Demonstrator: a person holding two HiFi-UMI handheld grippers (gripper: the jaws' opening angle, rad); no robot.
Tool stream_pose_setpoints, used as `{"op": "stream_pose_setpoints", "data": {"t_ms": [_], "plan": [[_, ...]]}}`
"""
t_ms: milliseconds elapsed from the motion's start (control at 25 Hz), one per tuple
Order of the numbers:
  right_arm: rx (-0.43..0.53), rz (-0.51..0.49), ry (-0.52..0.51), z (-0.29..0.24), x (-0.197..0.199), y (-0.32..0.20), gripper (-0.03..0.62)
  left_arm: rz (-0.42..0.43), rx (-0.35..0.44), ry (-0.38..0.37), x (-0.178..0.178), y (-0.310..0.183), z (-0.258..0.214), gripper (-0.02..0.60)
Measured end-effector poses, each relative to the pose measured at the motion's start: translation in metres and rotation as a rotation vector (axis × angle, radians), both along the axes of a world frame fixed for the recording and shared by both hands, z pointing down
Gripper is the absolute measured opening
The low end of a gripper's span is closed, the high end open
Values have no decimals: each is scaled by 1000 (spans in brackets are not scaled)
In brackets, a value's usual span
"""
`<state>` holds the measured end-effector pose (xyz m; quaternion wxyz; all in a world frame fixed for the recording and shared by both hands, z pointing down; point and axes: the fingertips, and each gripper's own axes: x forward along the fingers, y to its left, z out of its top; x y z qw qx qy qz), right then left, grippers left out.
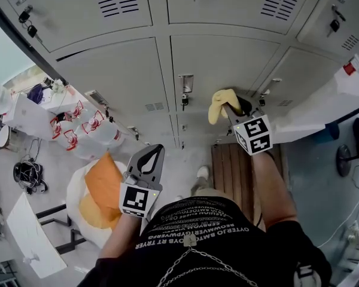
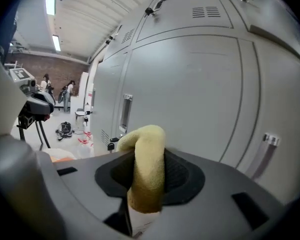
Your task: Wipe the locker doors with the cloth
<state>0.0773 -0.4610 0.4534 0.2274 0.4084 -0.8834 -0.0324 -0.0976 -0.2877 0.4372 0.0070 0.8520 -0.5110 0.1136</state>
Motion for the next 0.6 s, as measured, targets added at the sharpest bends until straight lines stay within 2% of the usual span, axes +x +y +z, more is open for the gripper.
{"op": "stream_pose_setpoints", "data": {"t_ms": [320, 600], "plan": [[-126, -165, 55, 64, -71, 11, 118, -40, -6, -17, -14, 7, 3, 6], [-192, -174, 45, 101, -117, 3, 118, -109, -27, -33, -34, 22, 3, 6]]}}
